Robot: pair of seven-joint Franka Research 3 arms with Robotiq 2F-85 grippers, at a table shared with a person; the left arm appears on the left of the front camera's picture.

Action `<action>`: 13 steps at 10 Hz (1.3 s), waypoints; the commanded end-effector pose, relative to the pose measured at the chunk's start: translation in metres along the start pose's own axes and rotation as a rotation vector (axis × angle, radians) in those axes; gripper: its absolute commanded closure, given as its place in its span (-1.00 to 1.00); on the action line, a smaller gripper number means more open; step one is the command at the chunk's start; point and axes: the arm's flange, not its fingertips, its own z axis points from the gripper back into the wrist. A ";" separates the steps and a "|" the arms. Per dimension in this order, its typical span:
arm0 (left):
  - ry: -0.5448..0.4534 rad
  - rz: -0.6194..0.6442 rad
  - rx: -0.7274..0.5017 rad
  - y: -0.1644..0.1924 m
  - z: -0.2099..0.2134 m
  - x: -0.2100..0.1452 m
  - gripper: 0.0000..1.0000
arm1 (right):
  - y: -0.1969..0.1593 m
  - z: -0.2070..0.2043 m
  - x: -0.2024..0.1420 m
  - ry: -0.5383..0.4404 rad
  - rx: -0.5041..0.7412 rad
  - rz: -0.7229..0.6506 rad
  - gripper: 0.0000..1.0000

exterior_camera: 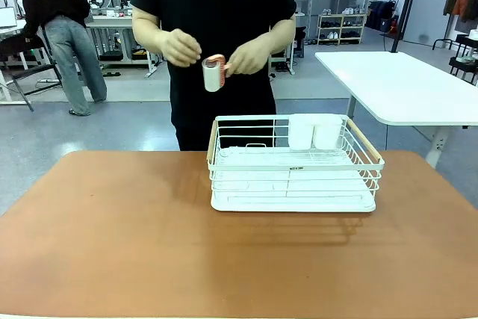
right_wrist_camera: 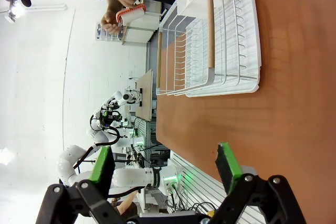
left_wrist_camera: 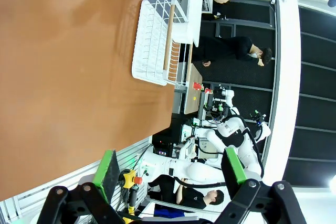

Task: Clean the table.
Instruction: Pick up the Lint Roller when the human hands it over.

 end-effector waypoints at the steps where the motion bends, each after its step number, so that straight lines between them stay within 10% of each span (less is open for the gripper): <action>1: -0.004 -0.006 -0.022 0.000 0.001 -0.003 -1.00 | 0.002 -0.001 -0.003 -0.008 0.014 0.009 -1.00; 13: -0.004 -0.006 -0.022 0.000 0.001 -0.003 -1.00 | 0.002 -0.001 -0.003 -0.008 0.014 0.009 -1.00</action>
